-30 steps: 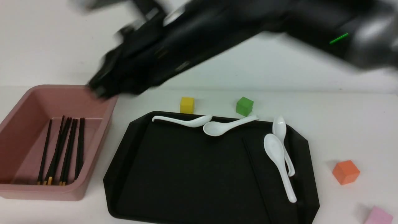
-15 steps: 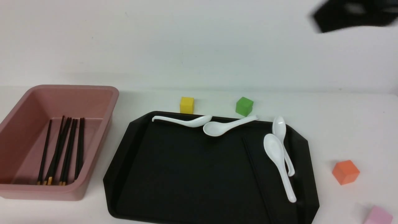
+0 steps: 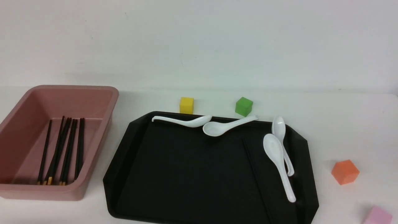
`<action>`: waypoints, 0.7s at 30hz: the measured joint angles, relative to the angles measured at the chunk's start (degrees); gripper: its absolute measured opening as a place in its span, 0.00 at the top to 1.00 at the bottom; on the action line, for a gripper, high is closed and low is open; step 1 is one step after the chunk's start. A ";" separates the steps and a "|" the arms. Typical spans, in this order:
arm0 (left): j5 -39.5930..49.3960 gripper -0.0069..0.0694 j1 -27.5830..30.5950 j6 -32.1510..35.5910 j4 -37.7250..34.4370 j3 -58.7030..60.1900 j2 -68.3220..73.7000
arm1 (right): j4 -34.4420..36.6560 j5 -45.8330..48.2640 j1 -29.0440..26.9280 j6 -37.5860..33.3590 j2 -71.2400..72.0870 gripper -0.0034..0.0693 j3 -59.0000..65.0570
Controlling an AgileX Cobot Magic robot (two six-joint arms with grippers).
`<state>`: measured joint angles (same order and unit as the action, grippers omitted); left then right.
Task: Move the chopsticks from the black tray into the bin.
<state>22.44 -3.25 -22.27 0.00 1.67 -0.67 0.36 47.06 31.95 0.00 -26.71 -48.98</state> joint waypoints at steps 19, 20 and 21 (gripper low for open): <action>0.00 0.69 0.00 0.00 0.00 0.00 0.00 | -2.77 -47.85 0.00 0.00 11.69 0.92 36.25; 0.00 0.69 0.00 0.00 0.00 0.00 0.00 | -2.77 -47.85 0.00 0.00 11.69 0.92 37.11; 0.00 0.69 0.00 0.00 0.00 0.00 0.00 | -2.77 -47.85 0.00 0.00 11.69 0.92 37.41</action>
<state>22.44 -3.25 -22.27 0.00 1.67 -0.67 -2.41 -0.79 31.95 0.00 -15.03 -11.58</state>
